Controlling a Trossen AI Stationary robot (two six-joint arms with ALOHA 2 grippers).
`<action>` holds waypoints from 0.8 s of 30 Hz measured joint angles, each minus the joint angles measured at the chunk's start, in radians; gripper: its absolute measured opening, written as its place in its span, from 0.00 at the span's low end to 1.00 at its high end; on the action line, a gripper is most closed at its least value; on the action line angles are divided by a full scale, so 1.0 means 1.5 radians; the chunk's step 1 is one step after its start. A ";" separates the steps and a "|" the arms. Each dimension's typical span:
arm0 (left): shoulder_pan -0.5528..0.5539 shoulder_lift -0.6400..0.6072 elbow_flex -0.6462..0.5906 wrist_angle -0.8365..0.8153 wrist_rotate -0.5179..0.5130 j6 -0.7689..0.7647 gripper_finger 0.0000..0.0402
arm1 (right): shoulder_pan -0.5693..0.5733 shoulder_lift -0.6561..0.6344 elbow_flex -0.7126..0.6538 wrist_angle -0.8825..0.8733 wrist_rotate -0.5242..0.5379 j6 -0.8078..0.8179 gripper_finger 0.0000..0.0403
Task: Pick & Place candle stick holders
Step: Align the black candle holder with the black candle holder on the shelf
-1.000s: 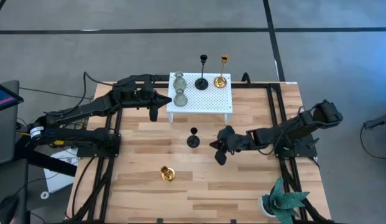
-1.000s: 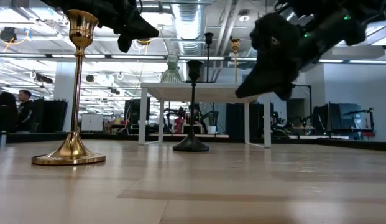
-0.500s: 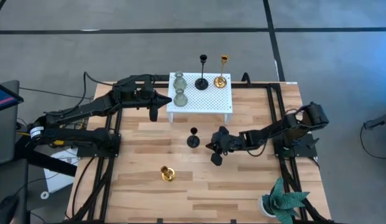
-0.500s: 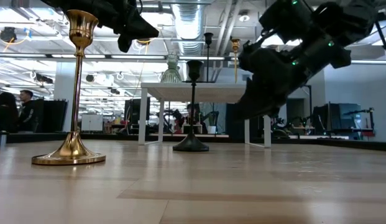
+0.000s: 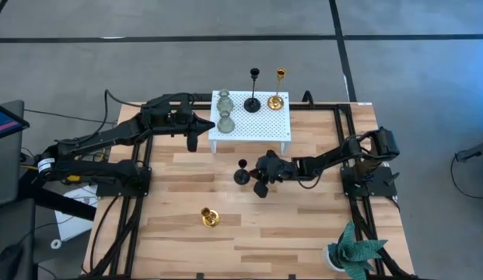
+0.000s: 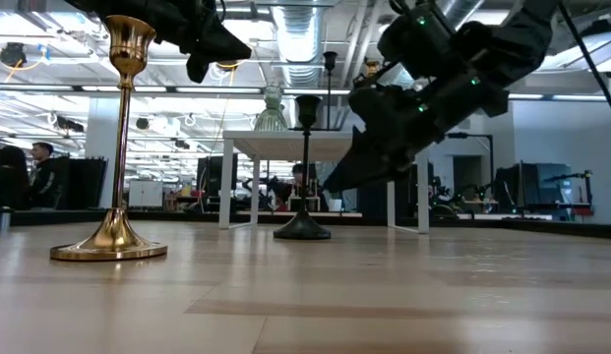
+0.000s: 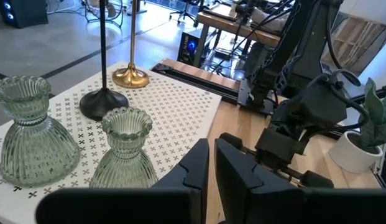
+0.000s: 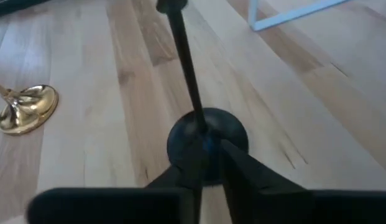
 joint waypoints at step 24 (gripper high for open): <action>0.000 0.000 0.000 0.000 0.000 -0.002 0.06 | -0.014 -0.003 0.009 0.061 -0.028 -0.006 0.63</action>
